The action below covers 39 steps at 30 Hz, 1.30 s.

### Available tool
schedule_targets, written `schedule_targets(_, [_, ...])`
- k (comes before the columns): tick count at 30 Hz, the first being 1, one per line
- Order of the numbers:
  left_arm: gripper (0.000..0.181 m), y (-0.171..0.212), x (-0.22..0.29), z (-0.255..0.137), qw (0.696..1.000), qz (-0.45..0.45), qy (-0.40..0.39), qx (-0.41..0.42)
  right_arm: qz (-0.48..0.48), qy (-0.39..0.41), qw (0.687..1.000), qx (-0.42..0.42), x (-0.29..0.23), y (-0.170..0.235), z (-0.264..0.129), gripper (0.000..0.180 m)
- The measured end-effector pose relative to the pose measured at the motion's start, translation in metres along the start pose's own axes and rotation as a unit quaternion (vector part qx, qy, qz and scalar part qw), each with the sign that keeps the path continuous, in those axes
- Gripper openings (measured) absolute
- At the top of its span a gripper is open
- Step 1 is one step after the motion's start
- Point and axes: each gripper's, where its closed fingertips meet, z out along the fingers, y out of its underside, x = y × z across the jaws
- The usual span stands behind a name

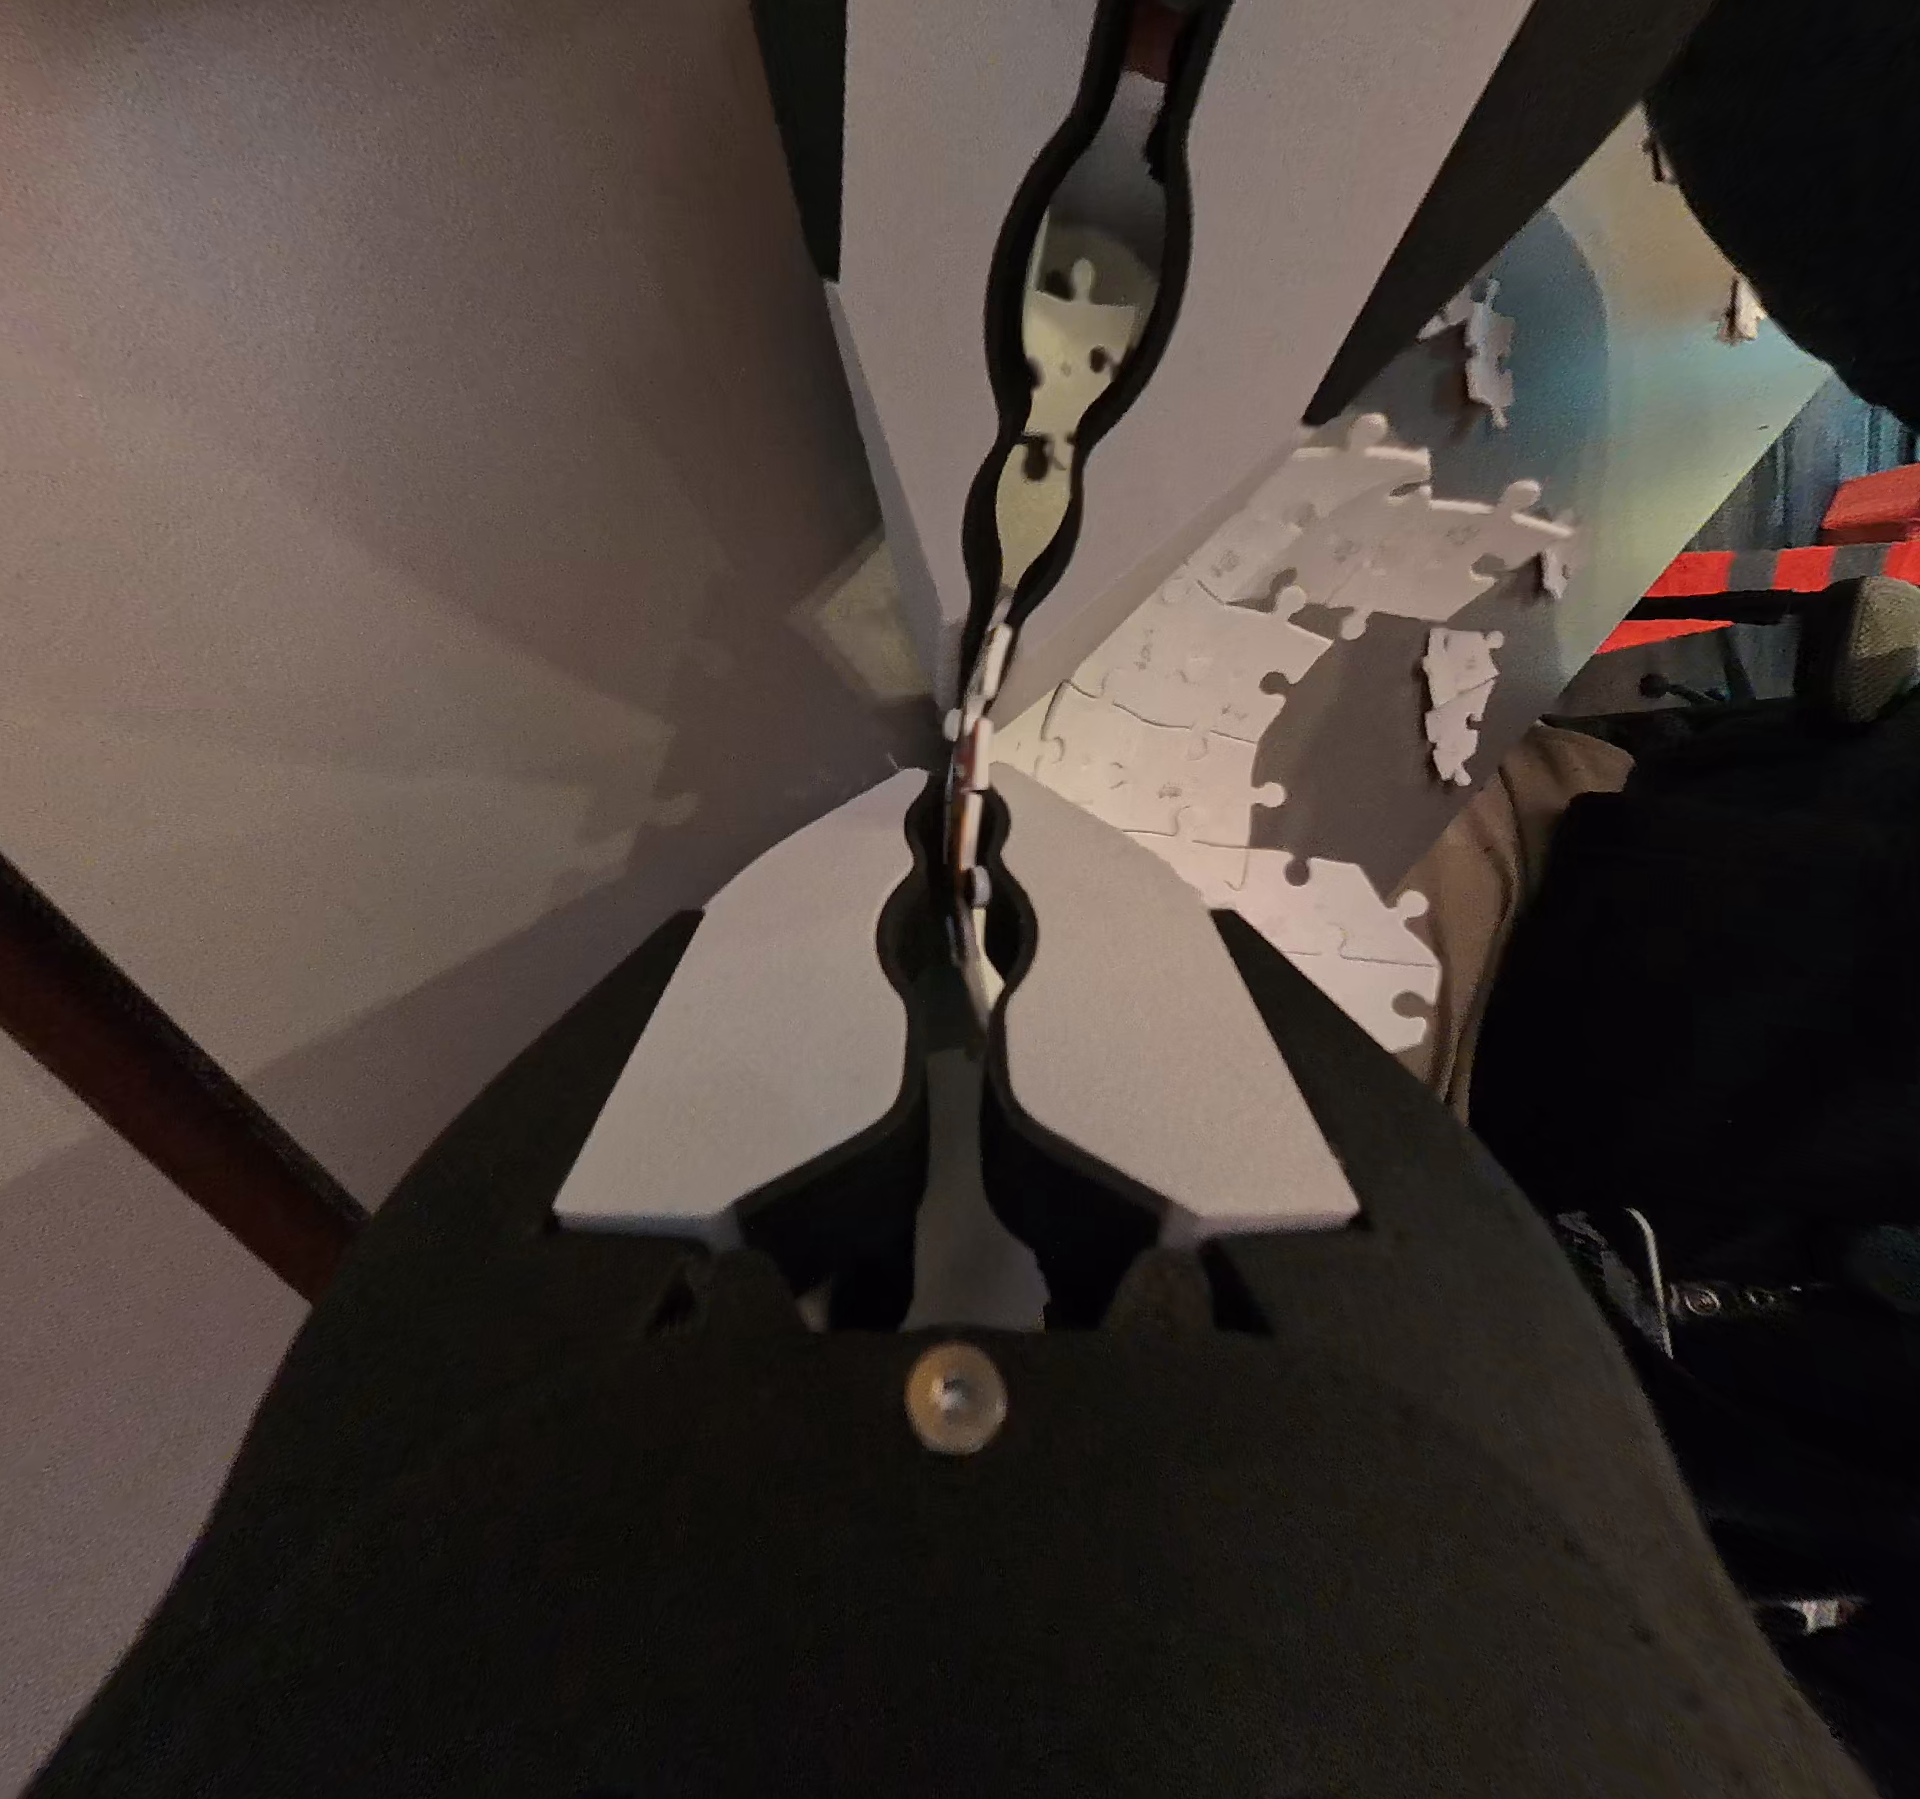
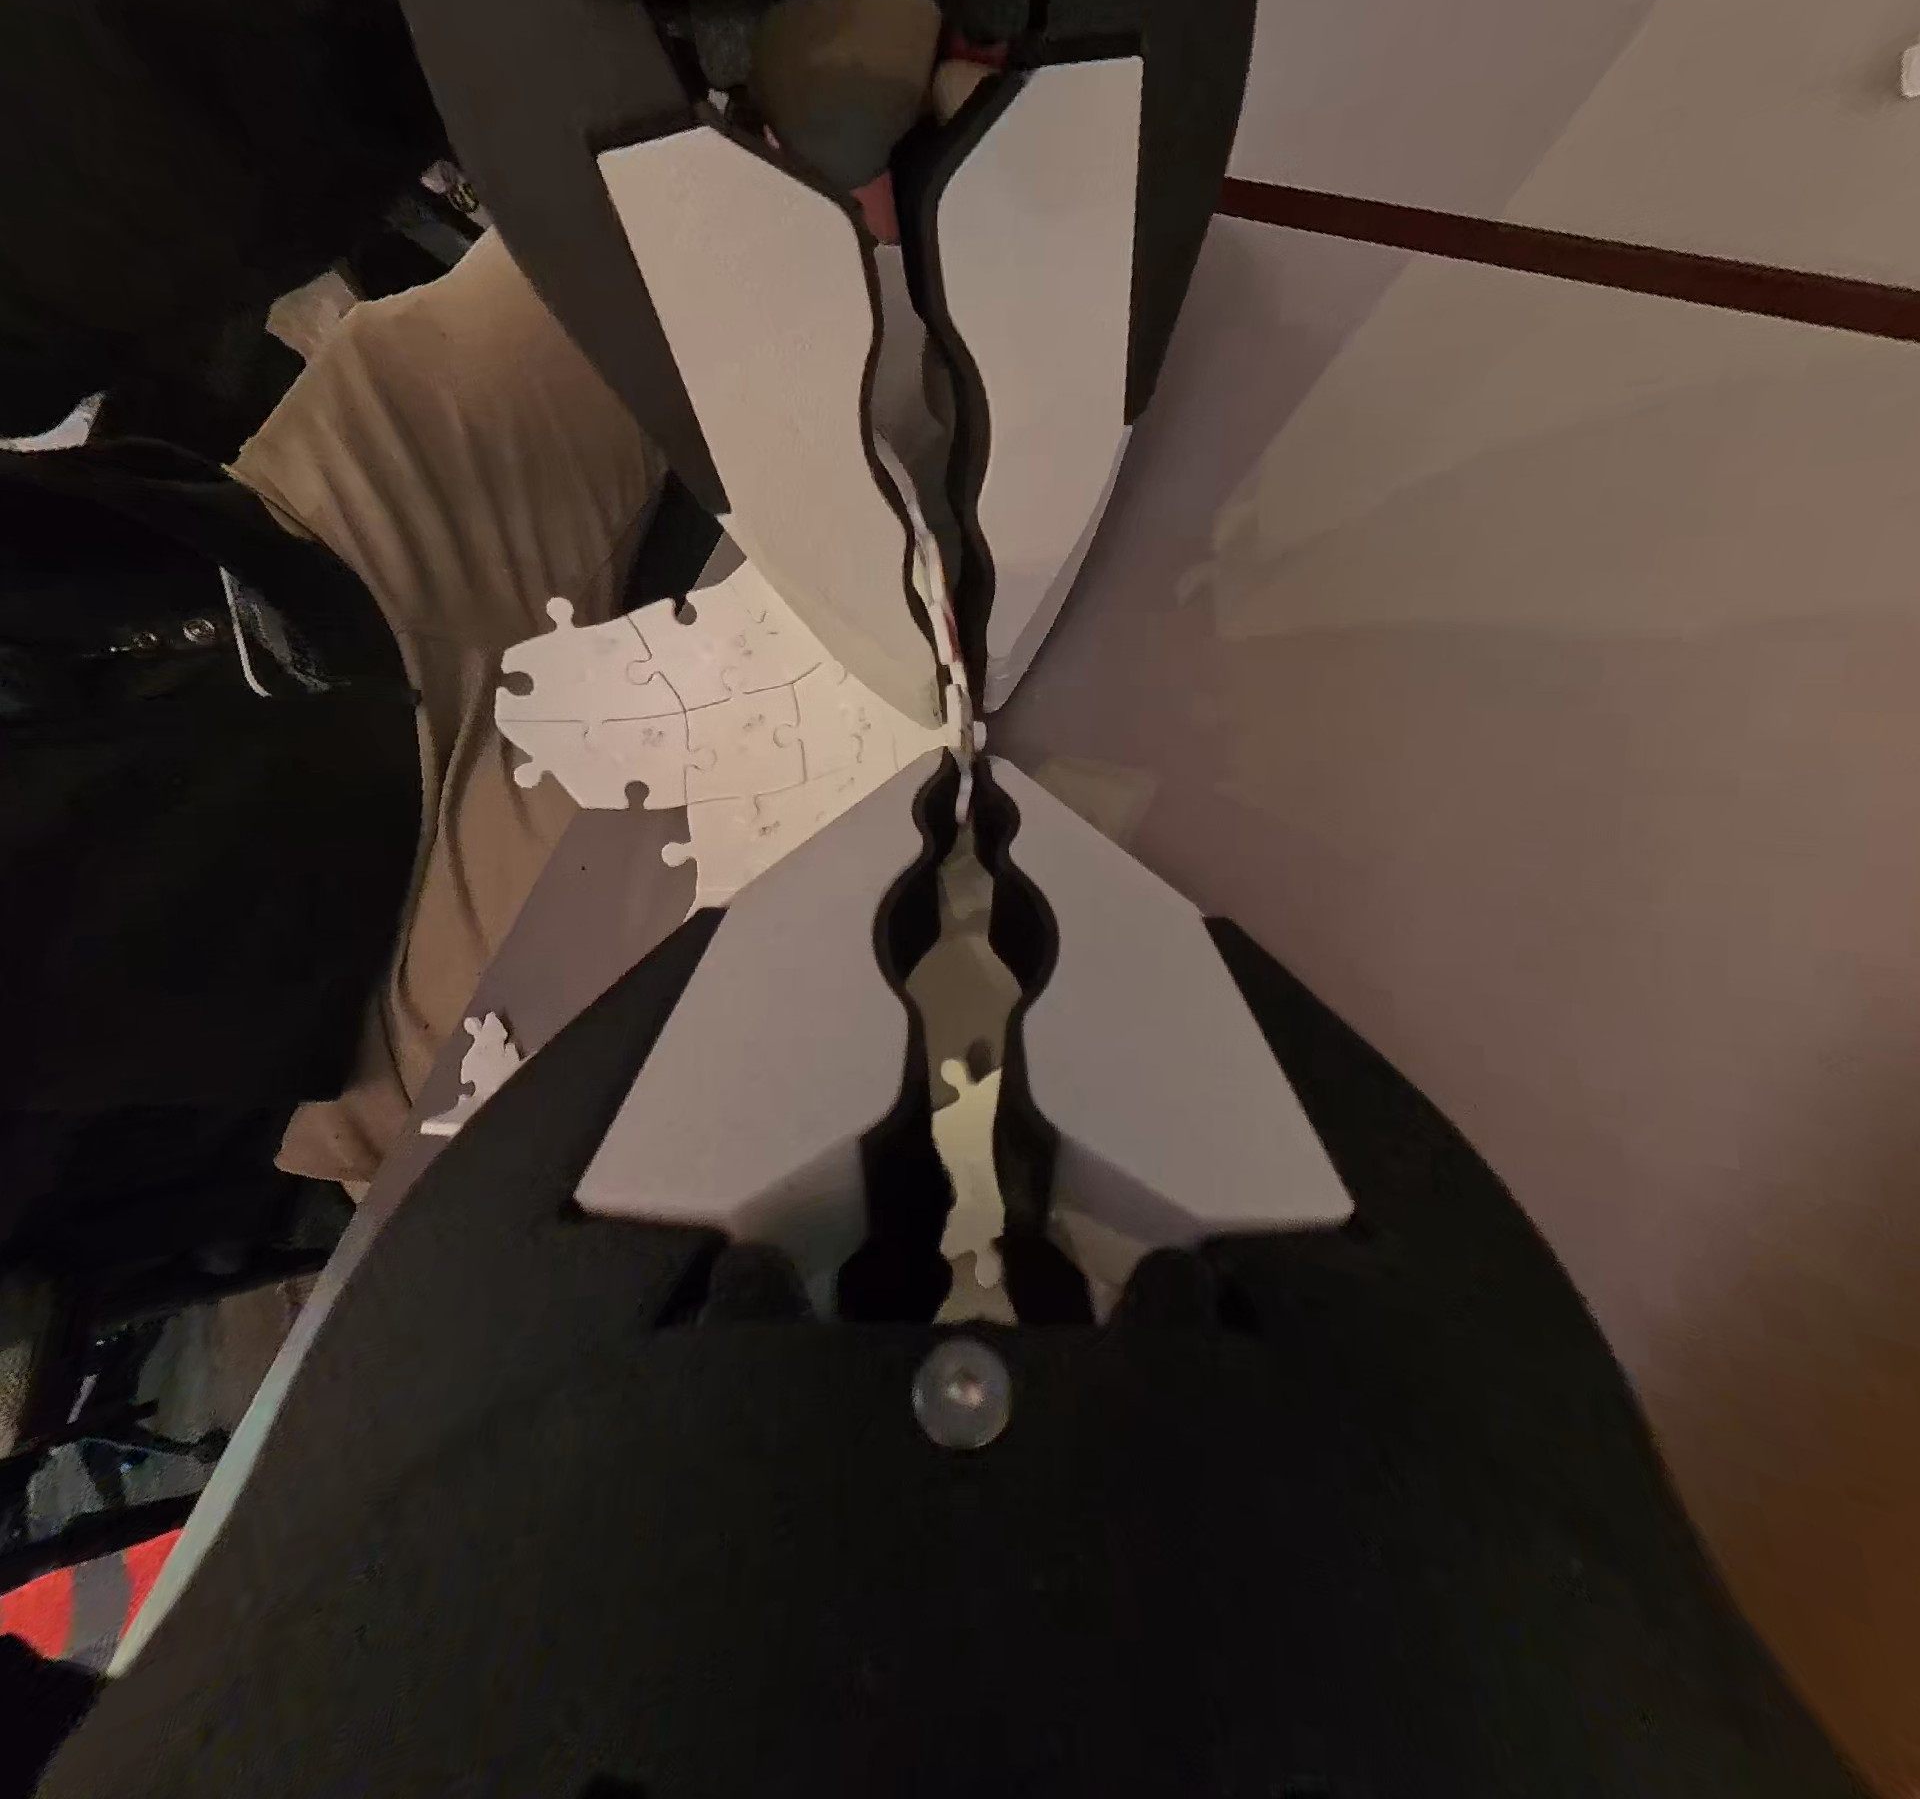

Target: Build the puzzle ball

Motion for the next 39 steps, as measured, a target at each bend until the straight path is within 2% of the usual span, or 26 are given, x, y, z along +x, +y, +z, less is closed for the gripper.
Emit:
schedule_targets(18, [0.004, -0.006, 0.008, 0.003, 1.0, 0.019, 0.011, 0.009, -0.042, 0.021, 0.999, 0.002, -0.005, -0.002, -0.005, 0.0])
schedule_targets(29, [0.005, -0.003, 0.01, 0.004, 0.999, 0.034, 0.006, -0.01, -0.014, -0.002, 1.0, 0.016, -0.008, -0.001, -0.005, 0.0])
schedule_targets(32, [0.012, 0.001, 0.011, 0.001, 0.999, 0.036, 0.004, -0.015, -0.009, 0.0, 1.0, 0.023, -0.006, -0.001, -0.006, 0.0])
schedule_targets(39, [0.007, 0.006, 0.009, 0.001, 0.999, 0.038, -0.003, -0.026, 0.002, -0.002, 1.0, 0.03, -0.006, 0.001, -0.006, 0.0])
